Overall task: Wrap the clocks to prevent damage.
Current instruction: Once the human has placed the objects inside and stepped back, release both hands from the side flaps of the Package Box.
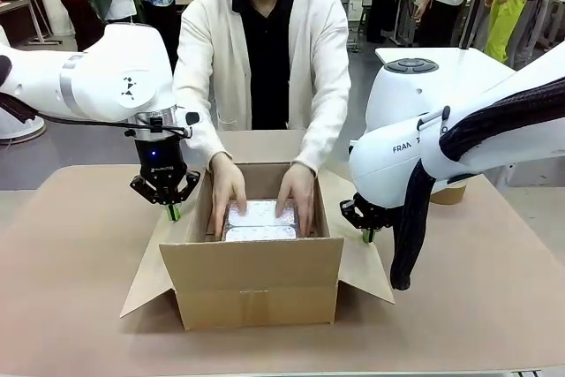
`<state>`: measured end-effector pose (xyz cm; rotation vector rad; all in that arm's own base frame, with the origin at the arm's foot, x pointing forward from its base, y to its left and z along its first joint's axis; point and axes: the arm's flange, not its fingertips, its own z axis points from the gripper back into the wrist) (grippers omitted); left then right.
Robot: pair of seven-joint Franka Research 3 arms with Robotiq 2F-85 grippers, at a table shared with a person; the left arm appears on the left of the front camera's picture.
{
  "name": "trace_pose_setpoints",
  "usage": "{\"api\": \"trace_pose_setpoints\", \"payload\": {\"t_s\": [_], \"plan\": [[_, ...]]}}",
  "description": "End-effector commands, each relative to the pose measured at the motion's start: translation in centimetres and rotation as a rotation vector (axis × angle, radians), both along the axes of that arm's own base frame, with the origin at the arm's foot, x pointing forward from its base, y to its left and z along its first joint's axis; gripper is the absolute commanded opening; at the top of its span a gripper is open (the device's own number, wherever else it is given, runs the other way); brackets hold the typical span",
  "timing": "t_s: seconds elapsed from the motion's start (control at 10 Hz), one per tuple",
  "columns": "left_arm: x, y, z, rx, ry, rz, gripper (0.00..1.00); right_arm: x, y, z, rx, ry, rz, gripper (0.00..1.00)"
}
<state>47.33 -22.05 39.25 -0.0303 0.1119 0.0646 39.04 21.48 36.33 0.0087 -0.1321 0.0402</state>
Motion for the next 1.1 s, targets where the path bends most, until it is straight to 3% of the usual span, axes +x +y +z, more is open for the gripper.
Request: {"api": "trace_pose_setpoints", "payload": {"t_s": [0.0, 1.0], "plan": [[-0.13, 0.03, -0.12, 0.005, 0.011, -0.001, 0.00, 0.04, -0.04, -0.23, -0.007, 0.003, 0.003, 0.01], [-0.13, 0.03, -0.12, 0.005, 0.011, -0.001, 0.00, 0.04, -0.04, -0.23, -0.007, 0.003, 0.003, 0.01]]}}
